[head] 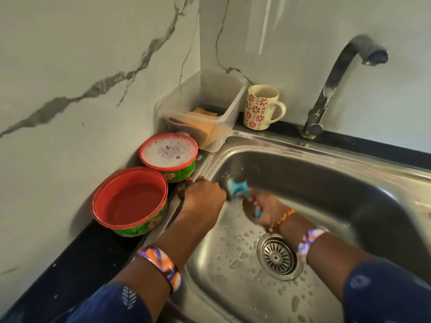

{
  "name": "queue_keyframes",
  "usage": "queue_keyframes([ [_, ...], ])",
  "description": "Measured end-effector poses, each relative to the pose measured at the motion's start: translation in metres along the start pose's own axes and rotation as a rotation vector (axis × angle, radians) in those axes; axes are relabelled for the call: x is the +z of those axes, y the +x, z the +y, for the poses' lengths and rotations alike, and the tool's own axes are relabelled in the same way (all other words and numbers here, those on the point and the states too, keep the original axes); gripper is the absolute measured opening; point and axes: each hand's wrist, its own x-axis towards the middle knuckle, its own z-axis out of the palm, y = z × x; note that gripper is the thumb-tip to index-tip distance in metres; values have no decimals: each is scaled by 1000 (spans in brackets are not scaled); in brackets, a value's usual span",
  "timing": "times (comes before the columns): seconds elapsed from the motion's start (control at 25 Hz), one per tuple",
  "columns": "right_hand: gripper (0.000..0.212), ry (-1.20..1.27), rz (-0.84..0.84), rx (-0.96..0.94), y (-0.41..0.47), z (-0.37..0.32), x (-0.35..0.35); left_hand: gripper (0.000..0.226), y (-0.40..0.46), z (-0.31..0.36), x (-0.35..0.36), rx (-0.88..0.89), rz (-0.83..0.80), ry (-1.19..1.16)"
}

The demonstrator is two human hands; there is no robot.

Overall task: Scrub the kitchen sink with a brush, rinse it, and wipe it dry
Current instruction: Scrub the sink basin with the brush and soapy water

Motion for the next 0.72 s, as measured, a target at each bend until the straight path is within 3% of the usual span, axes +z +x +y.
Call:
queue_keyframes([
  [0.04, 23, 116, 48, -67, 4, -18, 2, 28, -2, -1, -1, 11, 5, 19],
  [0.12, 36, 55, 110, -63, 2, -16, 15, 29, -4, -4, 0, 23, 20, 38],
  [0.24, 45, -189, 19, 180, -30, 50, 2, 29, -5, -7, -1, 11, 37, 20],
  [0.36, 31, -282, -79, 344, -52, 80, 6, 30, -3, -4, -2, 4, 36, 49],
  [0.6, 37, 83, 154, -24, 11, -27, 15, 29, -4, -9, -7, -2, 12, 45],
  [0.72, 34, -80, 57, 86, -5, 11, 5, 29, -4, -14, -2, -47, 41, 49],
])
